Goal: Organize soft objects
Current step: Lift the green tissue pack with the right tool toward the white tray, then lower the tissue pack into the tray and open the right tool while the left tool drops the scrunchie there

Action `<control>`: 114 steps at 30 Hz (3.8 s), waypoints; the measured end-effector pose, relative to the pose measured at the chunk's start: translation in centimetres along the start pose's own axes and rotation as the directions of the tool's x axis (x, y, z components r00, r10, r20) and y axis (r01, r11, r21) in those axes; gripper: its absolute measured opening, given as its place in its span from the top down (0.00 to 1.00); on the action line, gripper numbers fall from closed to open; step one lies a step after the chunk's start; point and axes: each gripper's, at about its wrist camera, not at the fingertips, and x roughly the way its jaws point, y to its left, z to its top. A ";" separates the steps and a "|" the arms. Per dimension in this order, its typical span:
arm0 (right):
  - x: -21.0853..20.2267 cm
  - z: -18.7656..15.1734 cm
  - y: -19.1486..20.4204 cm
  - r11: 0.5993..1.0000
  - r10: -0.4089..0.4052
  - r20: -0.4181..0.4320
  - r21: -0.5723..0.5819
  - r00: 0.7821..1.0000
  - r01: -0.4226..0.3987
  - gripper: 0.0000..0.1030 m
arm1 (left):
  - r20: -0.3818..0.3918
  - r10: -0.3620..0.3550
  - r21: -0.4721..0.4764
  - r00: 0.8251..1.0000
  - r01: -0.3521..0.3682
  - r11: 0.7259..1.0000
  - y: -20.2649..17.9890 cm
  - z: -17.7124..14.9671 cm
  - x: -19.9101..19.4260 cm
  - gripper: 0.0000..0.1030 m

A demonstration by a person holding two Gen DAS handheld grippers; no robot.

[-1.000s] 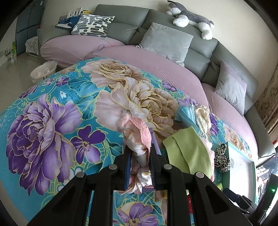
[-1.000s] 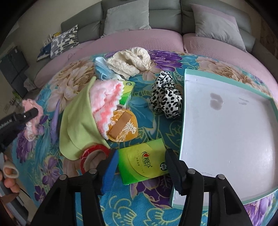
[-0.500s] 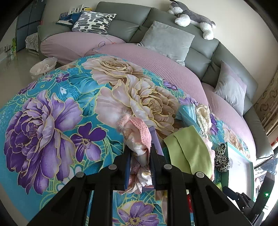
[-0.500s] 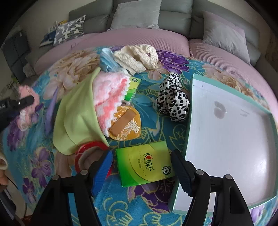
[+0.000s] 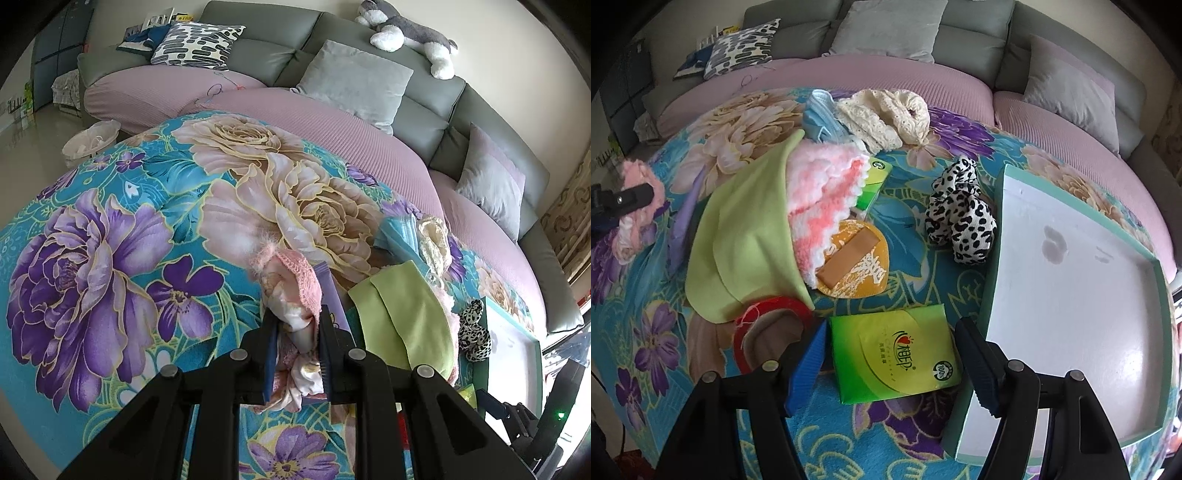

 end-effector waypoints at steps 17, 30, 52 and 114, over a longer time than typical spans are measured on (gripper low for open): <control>-3.3 0.7 -2.0 0.989 0.072 0.120 0.123 0.990 -0.087 0.35 | 0.038 -0.008 0.026 0.999 0.007 1.000 -0.5 0.1 -0.8 0.80; -6.4 0.5 -7.5 0.952 -0.034 0.247 0.303 0.968 -0.044 0.35 | 0.045 -0.046 0.151 0.998 0.039 0.988 -5.2 -0.2 -1.0 0.80; -7.4 -3.2 -21.5 0.754 -0.477 0.189 0.590 0.858 0.290 0.35 | -0.050 -0.173 0.476 0.984 0.176 0.862 -20.4 -2.3 -0.8 0.80; -5.5 -4.3 -24.1 0.726 -0.428 0.103 0.631 0.898 0.274 0.33 | -0.185 -0.237 0.583 0.954 0.301 0.754 -32.6 -6.8 6.3 0.52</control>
